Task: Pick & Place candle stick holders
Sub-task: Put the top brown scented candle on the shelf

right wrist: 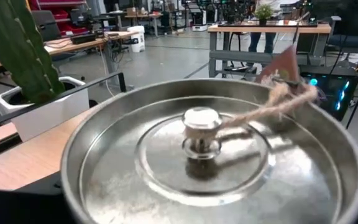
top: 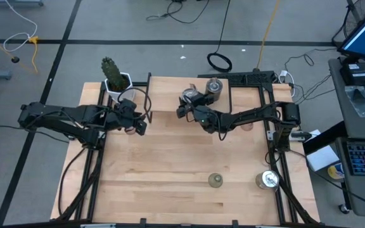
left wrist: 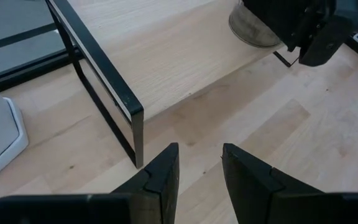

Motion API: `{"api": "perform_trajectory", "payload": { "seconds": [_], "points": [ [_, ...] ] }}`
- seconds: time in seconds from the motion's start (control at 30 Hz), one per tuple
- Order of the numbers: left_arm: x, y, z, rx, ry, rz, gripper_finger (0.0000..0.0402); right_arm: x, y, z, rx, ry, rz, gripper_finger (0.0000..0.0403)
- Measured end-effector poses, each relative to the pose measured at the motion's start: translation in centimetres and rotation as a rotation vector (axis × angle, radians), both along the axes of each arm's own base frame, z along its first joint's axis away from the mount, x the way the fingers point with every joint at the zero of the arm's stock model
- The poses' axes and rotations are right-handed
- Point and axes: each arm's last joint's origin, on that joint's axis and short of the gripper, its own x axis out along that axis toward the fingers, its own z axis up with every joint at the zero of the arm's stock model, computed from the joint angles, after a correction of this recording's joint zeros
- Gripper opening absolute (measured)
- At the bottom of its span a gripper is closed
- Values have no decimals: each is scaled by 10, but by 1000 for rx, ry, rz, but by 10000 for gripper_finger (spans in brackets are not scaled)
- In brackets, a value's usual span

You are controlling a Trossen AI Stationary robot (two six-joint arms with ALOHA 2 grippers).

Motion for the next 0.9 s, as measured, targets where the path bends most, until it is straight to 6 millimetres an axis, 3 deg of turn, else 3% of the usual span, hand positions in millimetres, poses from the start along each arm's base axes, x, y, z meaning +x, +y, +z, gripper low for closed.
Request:
{"api": "perform_trajectory", "payload": {
  "seconds": [0.9],
  "points": [
    [2,0,2,9,-17,-13,122,-1,-1,18,-222,156,-60,379]
  ]
}}
